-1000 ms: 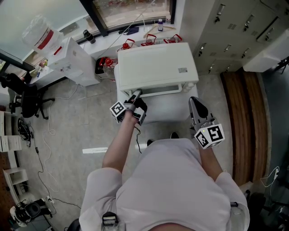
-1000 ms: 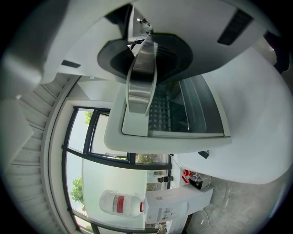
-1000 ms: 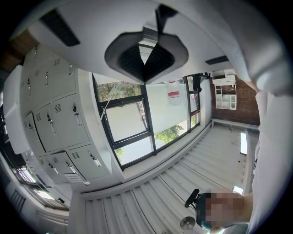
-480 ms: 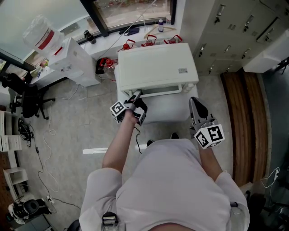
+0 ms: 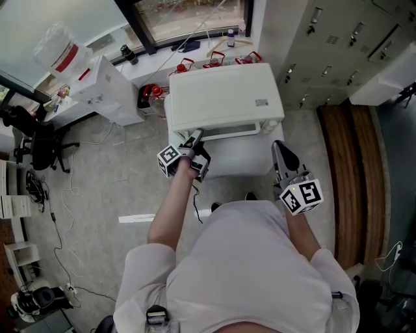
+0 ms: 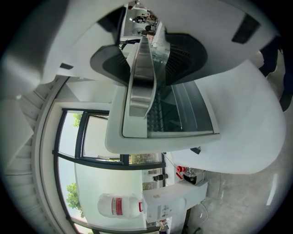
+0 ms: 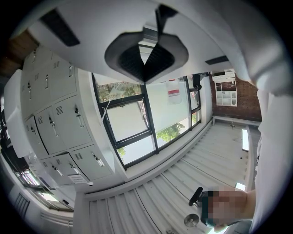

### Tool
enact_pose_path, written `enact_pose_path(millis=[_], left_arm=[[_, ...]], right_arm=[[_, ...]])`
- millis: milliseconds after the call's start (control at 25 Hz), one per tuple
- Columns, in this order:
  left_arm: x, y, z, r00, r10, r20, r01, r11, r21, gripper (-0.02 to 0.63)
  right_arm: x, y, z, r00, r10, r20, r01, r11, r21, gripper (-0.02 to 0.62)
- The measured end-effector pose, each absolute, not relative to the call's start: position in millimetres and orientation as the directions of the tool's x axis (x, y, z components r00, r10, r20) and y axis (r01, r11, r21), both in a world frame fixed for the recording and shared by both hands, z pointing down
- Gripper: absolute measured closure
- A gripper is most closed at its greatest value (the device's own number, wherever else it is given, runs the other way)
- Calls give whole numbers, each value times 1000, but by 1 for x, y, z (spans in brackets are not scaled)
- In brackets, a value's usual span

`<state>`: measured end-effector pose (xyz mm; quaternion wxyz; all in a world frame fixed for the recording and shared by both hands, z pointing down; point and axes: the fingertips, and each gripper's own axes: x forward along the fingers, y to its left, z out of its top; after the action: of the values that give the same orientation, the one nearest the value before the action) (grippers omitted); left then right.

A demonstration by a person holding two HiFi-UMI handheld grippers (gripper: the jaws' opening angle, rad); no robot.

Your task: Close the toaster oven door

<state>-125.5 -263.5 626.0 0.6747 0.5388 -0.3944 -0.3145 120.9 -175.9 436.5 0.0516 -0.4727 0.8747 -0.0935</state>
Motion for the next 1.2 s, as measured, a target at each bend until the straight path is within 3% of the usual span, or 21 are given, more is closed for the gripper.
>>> enact_pose_path(millis=[600,1200], left_arm=[[-127,-241,602,474,-858,199,-57,195,979,370],[-144,-201,549,427,-890,162,-310,24,950,370]], right_arm=[[128,-169,436,-559,-829,-9,-805,546,-231,588],[128,-158,437,-600,-800,-4,-778,585,-231,588]])
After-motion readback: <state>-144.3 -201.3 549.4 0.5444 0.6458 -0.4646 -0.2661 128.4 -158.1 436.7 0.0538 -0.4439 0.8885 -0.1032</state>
